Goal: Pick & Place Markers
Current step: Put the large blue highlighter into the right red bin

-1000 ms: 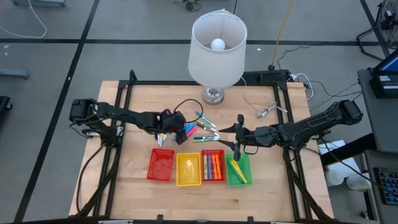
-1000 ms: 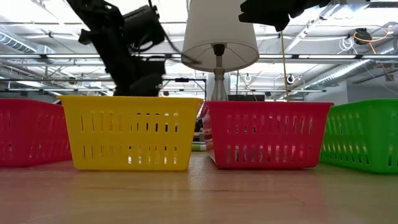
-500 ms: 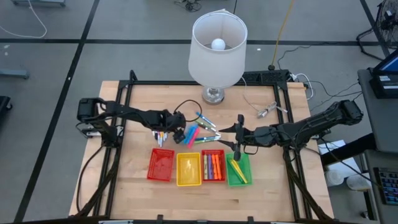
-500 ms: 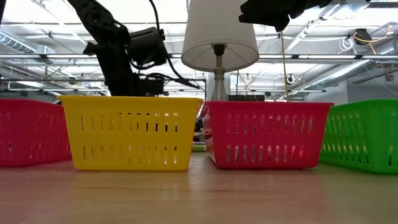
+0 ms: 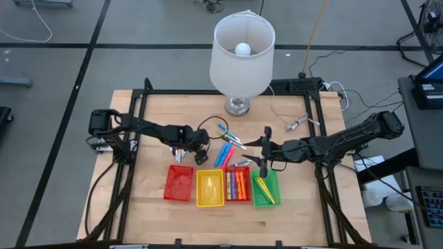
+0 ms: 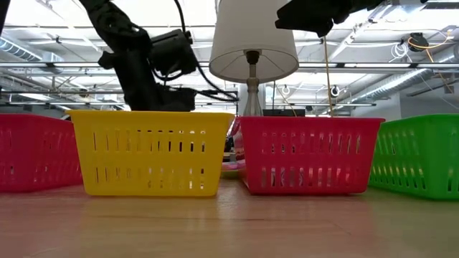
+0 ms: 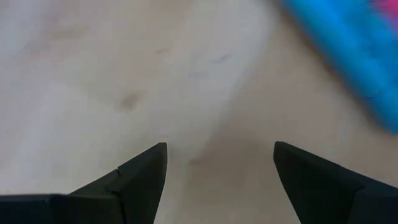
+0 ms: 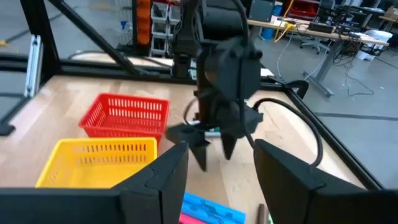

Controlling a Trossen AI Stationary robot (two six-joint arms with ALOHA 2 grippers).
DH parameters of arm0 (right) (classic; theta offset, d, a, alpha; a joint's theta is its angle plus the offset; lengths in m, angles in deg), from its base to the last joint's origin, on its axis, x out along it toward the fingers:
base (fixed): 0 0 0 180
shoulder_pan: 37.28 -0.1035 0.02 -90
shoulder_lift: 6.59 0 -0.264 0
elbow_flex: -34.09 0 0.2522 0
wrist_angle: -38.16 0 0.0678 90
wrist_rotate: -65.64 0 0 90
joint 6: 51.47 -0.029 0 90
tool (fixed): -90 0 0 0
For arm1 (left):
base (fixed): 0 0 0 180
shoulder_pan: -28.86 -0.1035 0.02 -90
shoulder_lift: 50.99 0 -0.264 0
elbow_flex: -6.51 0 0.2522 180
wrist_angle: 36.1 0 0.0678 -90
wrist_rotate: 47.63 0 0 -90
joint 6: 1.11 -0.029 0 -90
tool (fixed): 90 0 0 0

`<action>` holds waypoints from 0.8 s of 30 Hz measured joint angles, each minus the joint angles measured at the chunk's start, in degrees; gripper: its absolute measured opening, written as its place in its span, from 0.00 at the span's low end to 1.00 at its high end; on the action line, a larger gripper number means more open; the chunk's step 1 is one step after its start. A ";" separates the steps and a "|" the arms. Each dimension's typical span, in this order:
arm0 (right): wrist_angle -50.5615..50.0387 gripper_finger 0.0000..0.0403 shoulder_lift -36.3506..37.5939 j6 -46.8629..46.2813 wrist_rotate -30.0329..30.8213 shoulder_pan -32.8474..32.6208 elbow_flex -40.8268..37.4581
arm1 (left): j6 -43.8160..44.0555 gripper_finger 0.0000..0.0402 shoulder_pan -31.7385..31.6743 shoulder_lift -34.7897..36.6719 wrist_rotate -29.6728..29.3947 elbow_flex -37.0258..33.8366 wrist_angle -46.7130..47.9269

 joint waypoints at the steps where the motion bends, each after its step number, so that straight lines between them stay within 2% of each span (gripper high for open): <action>1: -0.39 0.42 0.00 0.20 -0.01 0.00 0.00 | -0.45 0.75 0.33 0.02 1.09 0.00 -1.11; 8: -2.75 0.42 0.00 0.12 -0.04 0.00 0.00 | -4.46 0.75 2.88 0.02 2.75 0.00 -8.51; 12: -2.13 0.42 0.00 0.12 -0.02 0.00 0.00 | -3.15 0.75 3.24 0.04 2.94 0.00 -12.64; 16: -1.51 0.42 0.00 0.25 0.00 0.00 0.00 | -0.28 0.75 3.15 0.07 2.72 0.76 -12.71; 24: -1.12 0.42 0.00 0.73 0.03 0.12 0.00 | -0.92 0.75 3.35 -0.70 -0.92 0.95 -13.73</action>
